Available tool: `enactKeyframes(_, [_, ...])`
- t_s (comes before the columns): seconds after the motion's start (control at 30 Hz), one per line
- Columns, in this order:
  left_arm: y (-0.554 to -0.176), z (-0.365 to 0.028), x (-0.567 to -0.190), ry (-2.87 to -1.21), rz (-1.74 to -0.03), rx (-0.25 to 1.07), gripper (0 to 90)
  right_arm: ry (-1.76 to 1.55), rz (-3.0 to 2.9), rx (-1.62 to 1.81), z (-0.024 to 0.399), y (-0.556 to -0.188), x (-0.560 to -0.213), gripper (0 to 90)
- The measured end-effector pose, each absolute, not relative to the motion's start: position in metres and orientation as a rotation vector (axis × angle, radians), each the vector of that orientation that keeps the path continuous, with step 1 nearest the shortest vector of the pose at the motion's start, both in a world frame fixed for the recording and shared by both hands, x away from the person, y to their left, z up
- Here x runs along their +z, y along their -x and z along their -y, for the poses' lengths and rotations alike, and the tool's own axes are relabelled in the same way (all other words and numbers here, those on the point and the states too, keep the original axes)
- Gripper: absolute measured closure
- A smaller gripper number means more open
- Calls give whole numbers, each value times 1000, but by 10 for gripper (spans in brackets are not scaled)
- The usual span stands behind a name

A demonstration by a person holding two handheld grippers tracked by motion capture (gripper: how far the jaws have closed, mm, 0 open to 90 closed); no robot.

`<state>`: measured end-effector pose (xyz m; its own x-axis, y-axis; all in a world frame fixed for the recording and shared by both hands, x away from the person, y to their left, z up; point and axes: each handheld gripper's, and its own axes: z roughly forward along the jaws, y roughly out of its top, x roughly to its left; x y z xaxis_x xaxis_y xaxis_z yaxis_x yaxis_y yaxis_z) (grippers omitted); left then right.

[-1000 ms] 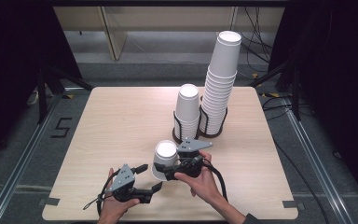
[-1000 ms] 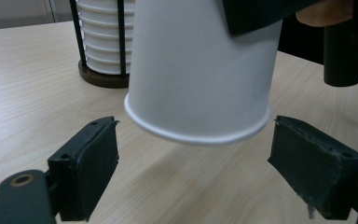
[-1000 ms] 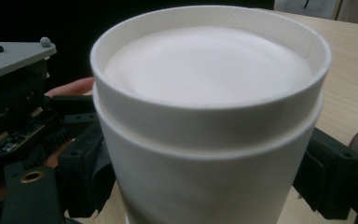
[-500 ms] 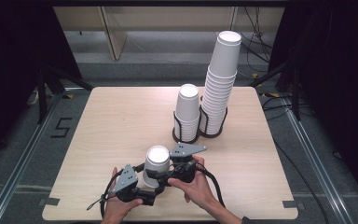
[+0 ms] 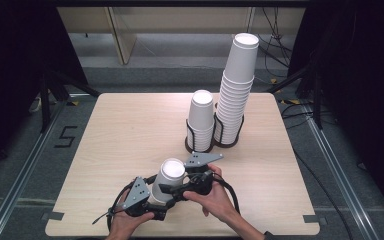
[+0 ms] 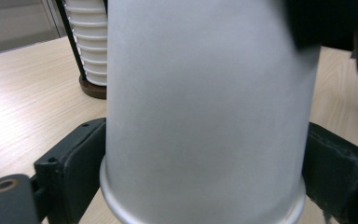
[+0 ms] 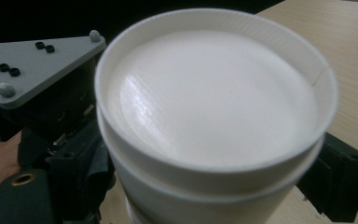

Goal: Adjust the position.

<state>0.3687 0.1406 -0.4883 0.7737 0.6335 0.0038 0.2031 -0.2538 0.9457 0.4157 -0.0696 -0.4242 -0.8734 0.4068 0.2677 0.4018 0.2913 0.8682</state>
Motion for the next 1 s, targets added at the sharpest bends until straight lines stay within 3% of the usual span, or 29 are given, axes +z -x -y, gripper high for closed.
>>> enactKeyframes(0.37, [-368,-136,-489,-1923,-574,495,96,-769,-2543,1670,87,-418,-412,157])
enactKeyframes(0.53, [-366,-134,-490,-1936,-554,491,83,-757,-2585,1684,85,-418,-414,232])
enactKeyframes(0.83, [-368,-142,-489,-1708,-550,498,39,-901,-2478,1884,95,-419,-403,244])
enactKeyframes(1.0, [-364,-142,-487,-1690,-527,535,36,-921,-2472,1923,94,-418,-402,244])
